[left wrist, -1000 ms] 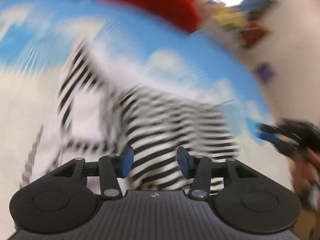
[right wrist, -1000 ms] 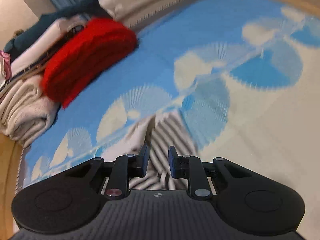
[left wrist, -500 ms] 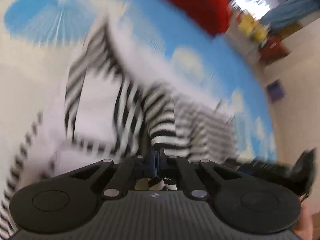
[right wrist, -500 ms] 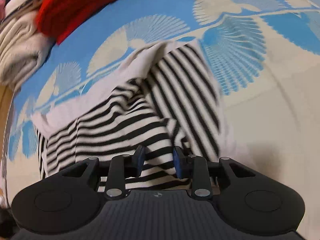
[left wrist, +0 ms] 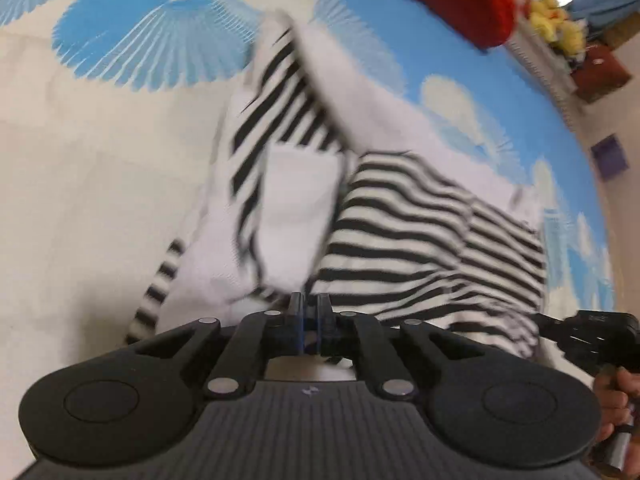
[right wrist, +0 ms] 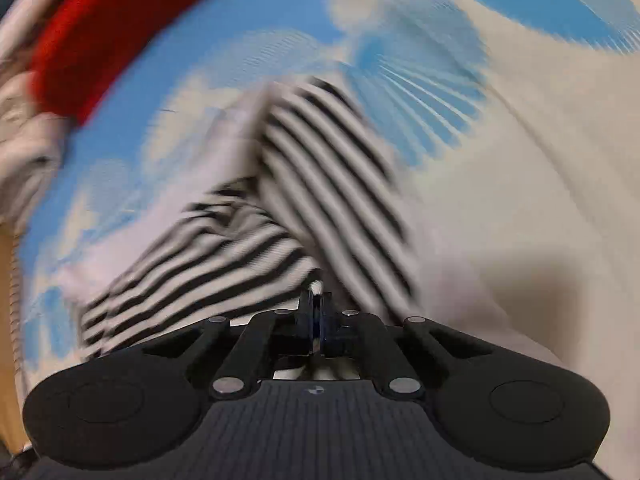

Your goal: Fold small clothes

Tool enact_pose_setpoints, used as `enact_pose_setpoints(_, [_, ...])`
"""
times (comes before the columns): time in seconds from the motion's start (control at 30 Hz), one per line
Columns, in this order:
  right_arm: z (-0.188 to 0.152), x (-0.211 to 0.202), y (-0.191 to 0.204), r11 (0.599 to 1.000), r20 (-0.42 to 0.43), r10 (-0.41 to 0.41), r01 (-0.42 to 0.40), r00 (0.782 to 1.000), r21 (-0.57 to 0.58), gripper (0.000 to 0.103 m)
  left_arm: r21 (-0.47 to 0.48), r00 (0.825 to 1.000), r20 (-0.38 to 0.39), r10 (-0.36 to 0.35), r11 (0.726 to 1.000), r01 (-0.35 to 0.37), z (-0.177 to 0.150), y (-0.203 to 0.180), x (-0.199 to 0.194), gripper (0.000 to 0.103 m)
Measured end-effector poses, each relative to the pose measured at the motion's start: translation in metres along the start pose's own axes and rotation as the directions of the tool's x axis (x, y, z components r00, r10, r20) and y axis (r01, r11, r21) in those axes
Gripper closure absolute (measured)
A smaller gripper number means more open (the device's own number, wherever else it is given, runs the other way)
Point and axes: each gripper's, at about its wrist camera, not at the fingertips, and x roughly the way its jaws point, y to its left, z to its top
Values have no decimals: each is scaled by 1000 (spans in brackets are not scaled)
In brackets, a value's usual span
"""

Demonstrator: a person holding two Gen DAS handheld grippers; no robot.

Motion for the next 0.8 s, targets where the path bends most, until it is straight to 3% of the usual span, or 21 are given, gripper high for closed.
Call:
enact_pose_setpoints(0.03, [1, -2, -2, 1000, 9, 5, -6, 1000, 21, 96, 5, 999, 29, -18, 1000, 18, 2, -2, -5, 82])
enact_pose_setpoints(0.1, [4, -14, 3, 998, 67, 54, -56, 996, 23, 96, -5, 996, 75, -53, 999, 53, 4, -5, -12, 69])
enact_pose_setpoints(0.17, [5, -23, 12, 996, 103, 93, -92, 990, -14, 83, -17, 997, 56, -60, 998, 61, 1, -7, -9, 69])
enact_pose_setpoints(0.2, [6, -23, 15, 995, 103, 101, -98, 990, -29, 70, -17, 998, 32, -46, 999, 47, -3, -9, -3, 69])
enact_pose_setpoints(0.23, [7, -19, 16, 995, 91, 100, -97, 991, -39, 66, -13, 1000, 5, -26, 1000, 26, -3, -10, 5, 70])
enact_pose_setpoints(0.3, [3, -5, 14, 997, 38, 69, -67, 997, -46, 66, 7, 1000, -6, -1, 1000, 1, -7, -13, 9, 100])
enact_pose_setpoints(0.33, [0, 2, 13, 998, 17, 55, -55, 998, -37, 76, 17, 1000, 30, -1, 1000, 1, -8, -16, 4, 102])
enact_pose_setpoints(0.4, [0, 2, 8, 997, 25, 71, -71, 997, 12, 96, 48, 992, 124, -10, 999, 4, -8, -24, -11, 102])
enact_pose_setpoints(0.43, [1, -4, 11, 997, 53, 75, -76, 996, 10, 98, 44, 988, 156, -19, 999, 12, -5, -24, -16, 102])
enact_pose_setpoints(0.47, [2, -11, 14, 997, 91, 71, -70, 993, -22, 99, 35, 989, 145, 2, 999, -7, -6, -22, -14, 102])
enact_pose_setpoints(0.53, [3, -18, 18, 996, 138, 17, -5, 990, -85, 100, -12, 994, 26, 110, 994, -110, -9, -10, 6, 98])
enact_pose_setpoints(0.57, [2, -15, 16, 996, 129, -23, 34, 991, -84, 100, -37, 992, -8, 123, 992, -123, -12, -3, 11, 97])
enact_pose_setpoints(0.6, [2, -11, 13, 996, 105, -56, 63, 993, -68, 99, -43, 993, 9, 120, 992, -120, -13, -2, 9, 96])
enact_pose_setpoints(0.67, [0, -4, 4, 991, 72, -127, 129, 989, -24, 96, 35, 986, 105, 129, 991, -133, -10, -17, -6, 96])
enact_pose_setpoints(0.73, [-1, -17, 0, 995, 144, -99, 98, 985, 13, 96, 111, 977, 192, 96, 987, -118, -10, -33, -22, 95])
enact_pose_setpoints(0.8, [-2, -33, 9, 998, 231, -42, 50, 972, -29, 96, 132, 978, 207, 18, 990, -46, -6, -41, -26, 93])
